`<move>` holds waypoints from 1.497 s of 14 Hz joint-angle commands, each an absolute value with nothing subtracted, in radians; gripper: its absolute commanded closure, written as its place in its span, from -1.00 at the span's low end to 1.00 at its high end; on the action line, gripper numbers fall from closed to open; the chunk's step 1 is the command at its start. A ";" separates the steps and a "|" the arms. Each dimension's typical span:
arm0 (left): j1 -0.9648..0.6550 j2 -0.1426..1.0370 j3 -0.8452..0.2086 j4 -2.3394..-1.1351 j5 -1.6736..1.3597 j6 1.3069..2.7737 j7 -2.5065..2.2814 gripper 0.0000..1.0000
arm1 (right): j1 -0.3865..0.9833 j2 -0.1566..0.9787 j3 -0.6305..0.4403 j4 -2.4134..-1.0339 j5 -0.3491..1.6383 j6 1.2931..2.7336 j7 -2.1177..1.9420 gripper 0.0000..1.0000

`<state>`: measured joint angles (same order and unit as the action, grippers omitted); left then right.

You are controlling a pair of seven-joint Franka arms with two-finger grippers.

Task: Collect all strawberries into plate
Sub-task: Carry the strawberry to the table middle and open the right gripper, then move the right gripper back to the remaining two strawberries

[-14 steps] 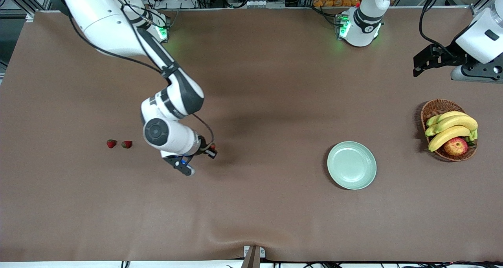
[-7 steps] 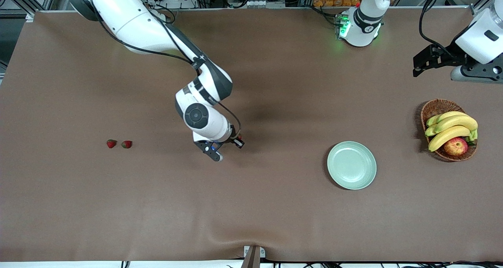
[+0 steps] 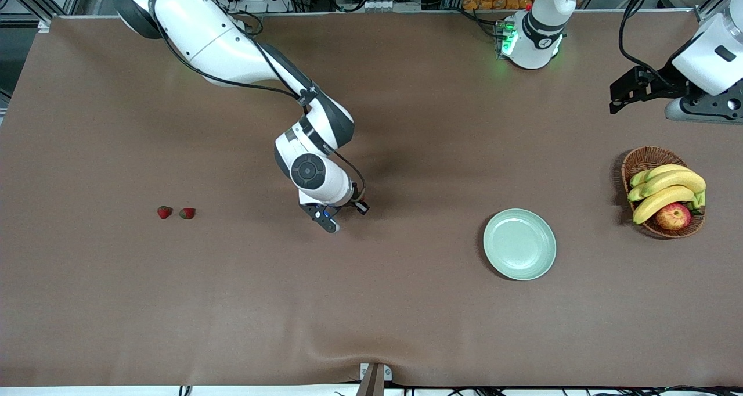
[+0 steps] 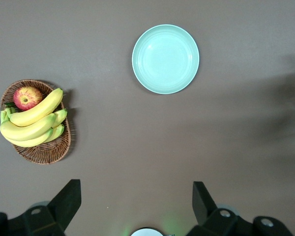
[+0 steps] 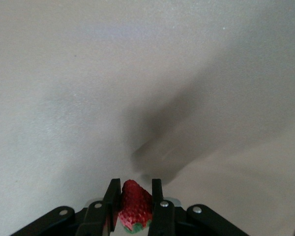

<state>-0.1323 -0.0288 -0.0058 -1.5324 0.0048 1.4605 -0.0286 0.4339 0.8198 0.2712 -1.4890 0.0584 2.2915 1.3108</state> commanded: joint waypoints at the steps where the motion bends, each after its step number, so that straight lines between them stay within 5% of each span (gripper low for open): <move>1: -0.130 -0.029 -0.005 -1.526 -0.020 1.448 -0.029 -1.00 | 0.446 0.830 0.262 -1.483 0.052 2.298 1.333 -0.33; 2: -0.130 -0.029 -0.005 -1.528 -0.020 1.448 -0.029 -1.00 | 0.445 0.830 0.262 -1.483 0.052 2.296 1.332 -0.99; 12: -0.129 -0.029 -0.005 -1.526 -0.020 1.447 -0.028 -1.00 | 0.301 0.785 0.262 -1.347 0.054 2.143 1.299 -1.00; 21: -0.130 -0.029 -0.005 -1.526 -0.020 1.447 -0.028 -1.00 | 0.039 0.661 0.252 -1.348 0.043 1.855 0.769 -1.00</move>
